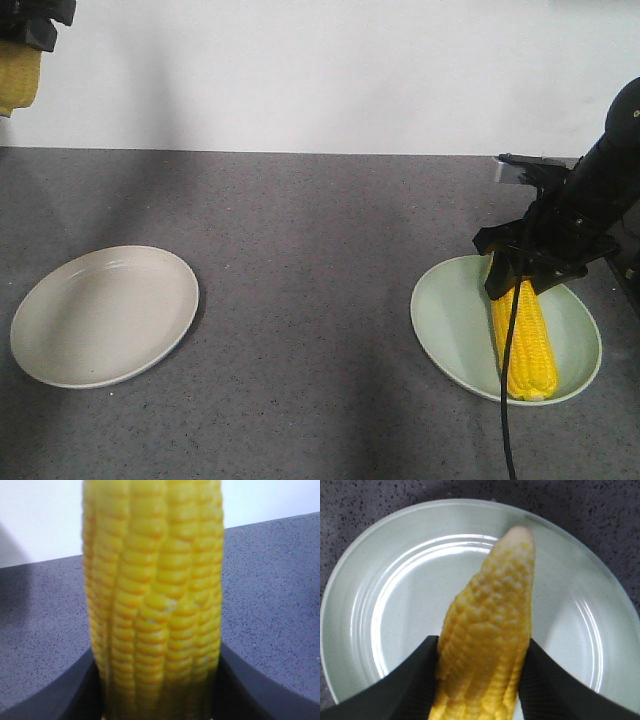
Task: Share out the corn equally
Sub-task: 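Lower the right gripper's corn cob onto the pale green plate, then open the right gripper and raise it away from the plate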
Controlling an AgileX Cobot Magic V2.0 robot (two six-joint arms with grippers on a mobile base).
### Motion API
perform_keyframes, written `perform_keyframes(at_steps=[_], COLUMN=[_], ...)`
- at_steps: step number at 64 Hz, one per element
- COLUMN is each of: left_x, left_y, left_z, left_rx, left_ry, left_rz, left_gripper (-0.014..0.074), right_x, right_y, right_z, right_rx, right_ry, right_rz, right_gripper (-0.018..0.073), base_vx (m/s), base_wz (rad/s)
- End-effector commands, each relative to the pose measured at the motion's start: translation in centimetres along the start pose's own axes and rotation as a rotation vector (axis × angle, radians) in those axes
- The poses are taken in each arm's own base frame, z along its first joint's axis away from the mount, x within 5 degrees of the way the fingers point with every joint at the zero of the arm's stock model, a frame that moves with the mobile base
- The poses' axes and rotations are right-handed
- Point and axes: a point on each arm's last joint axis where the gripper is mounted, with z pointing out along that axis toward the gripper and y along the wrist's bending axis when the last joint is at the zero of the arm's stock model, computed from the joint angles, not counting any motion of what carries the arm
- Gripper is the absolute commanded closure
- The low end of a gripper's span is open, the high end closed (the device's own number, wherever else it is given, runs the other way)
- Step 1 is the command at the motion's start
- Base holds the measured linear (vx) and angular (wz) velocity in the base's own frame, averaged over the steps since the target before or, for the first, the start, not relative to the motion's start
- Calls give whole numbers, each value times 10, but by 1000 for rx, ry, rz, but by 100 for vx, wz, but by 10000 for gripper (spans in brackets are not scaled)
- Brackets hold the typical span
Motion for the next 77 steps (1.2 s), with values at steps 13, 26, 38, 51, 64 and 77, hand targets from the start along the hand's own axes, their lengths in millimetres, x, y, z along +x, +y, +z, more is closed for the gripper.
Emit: perform_keyframes(at_steps=[13, 26, 38, 51, 64, 77], left_x=[-8, -8, -8, -8, -8, -8], left_y=[2, 2, 2, 2, 2, 2], left_z=[-27, -27, -27, -27, -27, -27], left_rx=[-6, -6, -6, -6, -6, -6], left_ry=[-120, -120, -120, -120, -120, -120], left_rz=[-15, -15, -15, -15, -15, -15], left_gripper=[602, 602, 602, 602, 602, 602], right_x=[4, 3, -2, 2, 11, 19], right_y=[8, 9, 17, 35, 41, 46], right_z=[-22, -26, -64, -127, -166, -177], right_rx=[-18, -18, 12, 59, 146, 157], right_ry=[-32, -35, -156, -356, -496, -519], right_rz=[-22, -28, -62, -119, -133, -161], right_gripper=[114, 92, 93, 97, 211, 572], base_vx=[0, 0, 0, 0, 0, 0], base_wz=[0, 0, 0, 0, 0, 0])
